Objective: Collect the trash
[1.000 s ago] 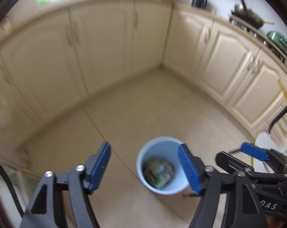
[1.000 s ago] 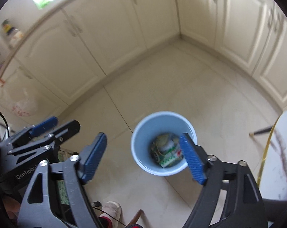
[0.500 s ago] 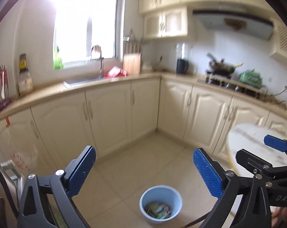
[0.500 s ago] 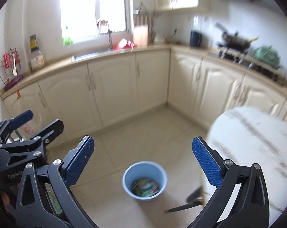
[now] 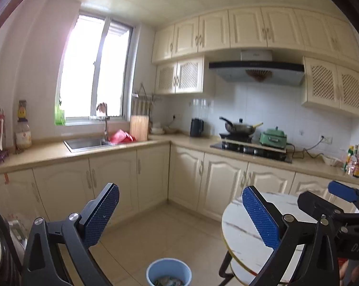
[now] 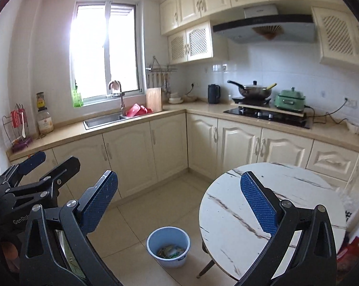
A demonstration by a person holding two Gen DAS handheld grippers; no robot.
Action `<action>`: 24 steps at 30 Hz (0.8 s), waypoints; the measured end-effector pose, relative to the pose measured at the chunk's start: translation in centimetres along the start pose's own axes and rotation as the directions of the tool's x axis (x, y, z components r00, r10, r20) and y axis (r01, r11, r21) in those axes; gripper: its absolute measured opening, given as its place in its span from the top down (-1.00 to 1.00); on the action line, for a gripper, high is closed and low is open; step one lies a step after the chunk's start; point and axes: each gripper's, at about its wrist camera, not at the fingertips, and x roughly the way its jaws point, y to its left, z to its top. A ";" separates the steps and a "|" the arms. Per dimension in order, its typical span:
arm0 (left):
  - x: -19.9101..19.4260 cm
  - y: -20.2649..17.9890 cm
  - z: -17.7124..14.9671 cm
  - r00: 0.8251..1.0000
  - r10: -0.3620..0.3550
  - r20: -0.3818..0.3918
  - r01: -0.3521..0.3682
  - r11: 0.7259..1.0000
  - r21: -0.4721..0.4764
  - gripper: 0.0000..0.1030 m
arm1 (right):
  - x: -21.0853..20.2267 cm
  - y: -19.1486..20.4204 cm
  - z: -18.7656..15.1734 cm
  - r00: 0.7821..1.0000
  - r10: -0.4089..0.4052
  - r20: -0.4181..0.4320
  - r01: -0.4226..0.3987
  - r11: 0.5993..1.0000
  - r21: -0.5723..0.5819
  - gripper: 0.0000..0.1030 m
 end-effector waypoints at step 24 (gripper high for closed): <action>-11.7 -0.2 -8.5 0.986 -0.036 0.161 0.028 0.998 0.052 -0.99 | -10.9 2.0 0.6 0.964 -0.160 0.211 0.166 0.986 -0.015 -1.00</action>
